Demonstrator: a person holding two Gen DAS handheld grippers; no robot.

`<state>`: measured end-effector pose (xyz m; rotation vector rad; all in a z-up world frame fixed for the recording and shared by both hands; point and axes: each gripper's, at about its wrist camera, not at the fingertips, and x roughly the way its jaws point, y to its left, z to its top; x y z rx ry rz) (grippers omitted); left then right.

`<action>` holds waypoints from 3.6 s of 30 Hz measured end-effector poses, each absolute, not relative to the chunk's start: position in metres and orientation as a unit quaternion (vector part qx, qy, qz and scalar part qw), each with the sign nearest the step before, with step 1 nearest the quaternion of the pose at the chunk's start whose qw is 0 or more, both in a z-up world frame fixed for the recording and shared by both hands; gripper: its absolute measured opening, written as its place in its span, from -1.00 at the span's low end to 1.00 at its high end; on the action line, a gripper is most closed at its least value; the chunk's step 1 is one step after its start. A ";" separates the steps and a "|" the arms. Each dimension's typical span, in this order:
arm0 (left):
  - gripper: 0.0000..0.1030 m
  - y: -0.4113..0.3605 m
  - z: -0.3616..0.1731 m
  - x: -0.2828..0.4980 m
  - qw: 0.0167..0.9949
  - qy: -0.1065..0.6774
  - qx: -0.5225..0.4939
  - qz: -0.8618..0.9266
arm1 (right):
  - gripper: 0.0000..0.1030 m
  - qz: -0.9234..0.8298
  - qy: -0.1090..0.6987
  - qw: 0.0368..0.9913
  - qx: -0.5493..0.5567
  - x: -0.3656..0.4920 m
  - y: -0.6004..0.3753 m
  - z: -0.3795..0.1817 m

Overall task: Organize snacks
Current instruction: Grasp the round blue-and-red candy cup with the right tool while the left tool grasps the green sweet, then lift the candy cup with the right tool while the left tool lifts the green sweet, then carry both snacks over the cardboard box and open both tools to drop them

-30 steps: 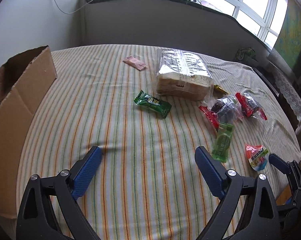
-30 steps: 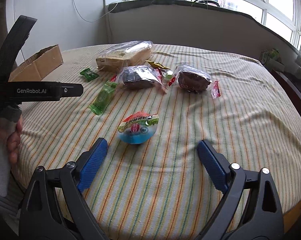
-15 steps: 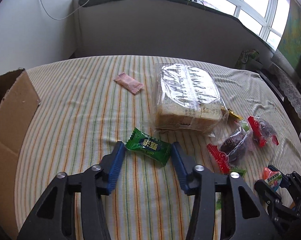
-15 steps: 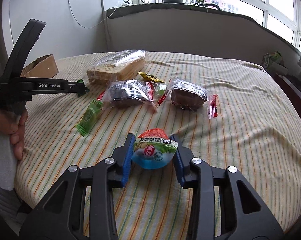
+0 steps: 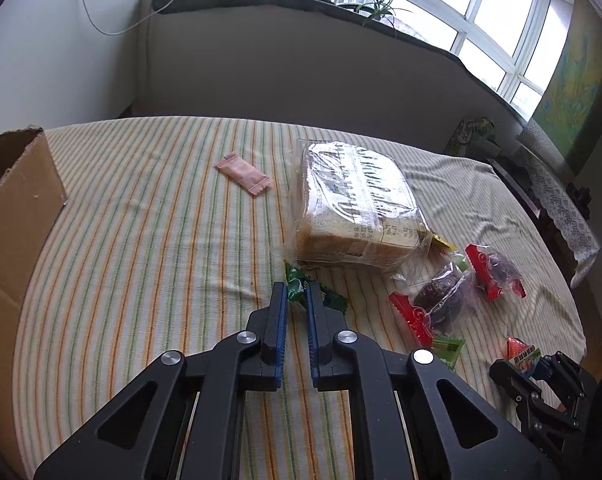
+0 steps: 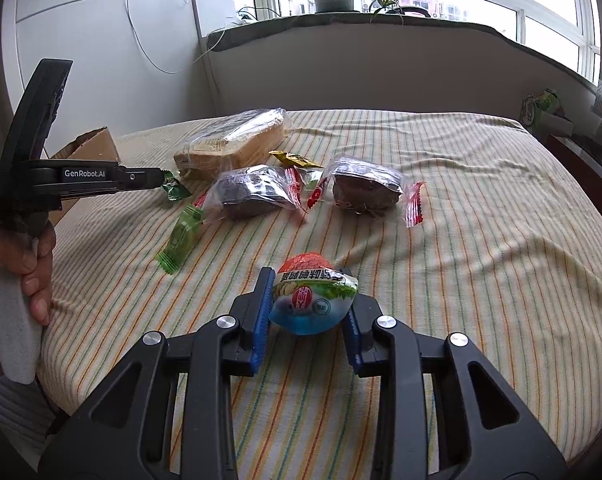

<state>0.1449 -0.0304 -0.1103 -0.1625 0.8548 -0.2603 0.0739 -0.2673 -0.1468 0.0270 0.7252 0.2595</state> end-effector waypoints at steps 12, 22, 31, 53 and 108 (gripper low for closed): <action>-0.97 -0.032 -0.094 0.133 0.904 0.385 -0.100 -0.160 | -0.41 0.123 0.328 0.936 0.015 0.065 -0.273 -0.134; -0.97 -0.023 -0.064 0.116 0.915 0.353 -0.095 -0.169 | -0.41 0.124 0.309 0.943 0.008 0.056 -0.270 -0.115; 0.09 -0.047 -0.109 0.130 0.901 0.419 -0.010 -0.115 | -0.41 0.126 0.316 0.940 0.018 0.053 -0.276 -0.122; -0.88 -0.045 -0.104 0.131 0.902 0.407 -0.007 -0.142 | -0.41 0.115 0.311 0.943 0.030 0.050 -0.287 -0.120; -0.90 0.199 -0.003 -0.045 0.970 0.197 -0.142 0.025 | -0.41 0.360 0.233 0.895 -0.122 0.028 0.029 -0.037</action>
